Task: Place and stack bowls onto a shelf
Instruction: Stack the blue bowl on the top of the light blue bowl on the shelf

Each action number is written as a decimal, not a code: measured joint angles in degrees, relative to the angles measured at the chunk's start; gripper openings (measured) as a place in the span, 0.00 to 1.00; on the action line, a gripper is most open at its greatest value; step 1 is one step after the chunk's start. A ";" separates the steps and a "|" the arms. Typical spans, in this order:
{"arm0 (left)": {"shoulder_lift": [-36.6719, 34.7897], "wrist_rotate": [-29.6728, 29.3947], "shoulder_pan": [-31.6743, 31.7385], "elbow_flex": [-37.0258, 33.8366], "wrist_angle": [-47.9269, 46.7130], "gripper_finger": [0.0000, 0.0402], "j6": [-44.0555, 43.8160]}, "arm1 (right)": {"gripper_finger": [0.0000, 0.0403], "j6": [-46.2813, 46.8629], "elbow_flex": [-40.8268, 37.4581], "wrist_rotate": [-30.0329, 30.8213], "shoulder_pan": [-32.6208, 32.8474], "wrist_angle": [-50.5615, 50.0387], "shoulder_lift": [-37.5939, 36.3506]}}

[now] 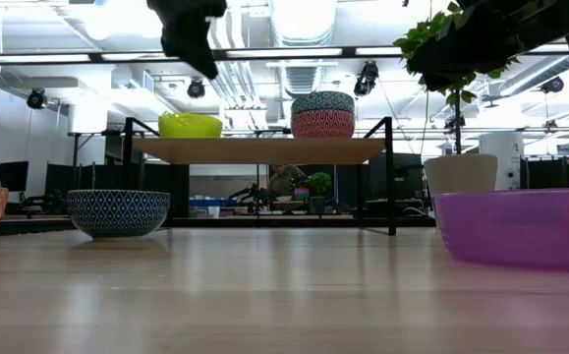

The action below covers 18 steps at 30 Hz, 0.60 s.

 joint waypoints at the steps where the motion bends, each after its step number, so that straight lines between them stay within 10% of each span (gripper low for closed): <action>1: -0.14 0.01 -1.65 -0.06 0.30 0.23 -1.51 | 0.03 0.05 0.01 0.00 -0.01 0.00 0.00; 18: -0.27 -3.15 -36.88 -18.45 22.06 0.23 -8.14 | 0.03 6.13 0.02 2.99 0.00 0.27 0.00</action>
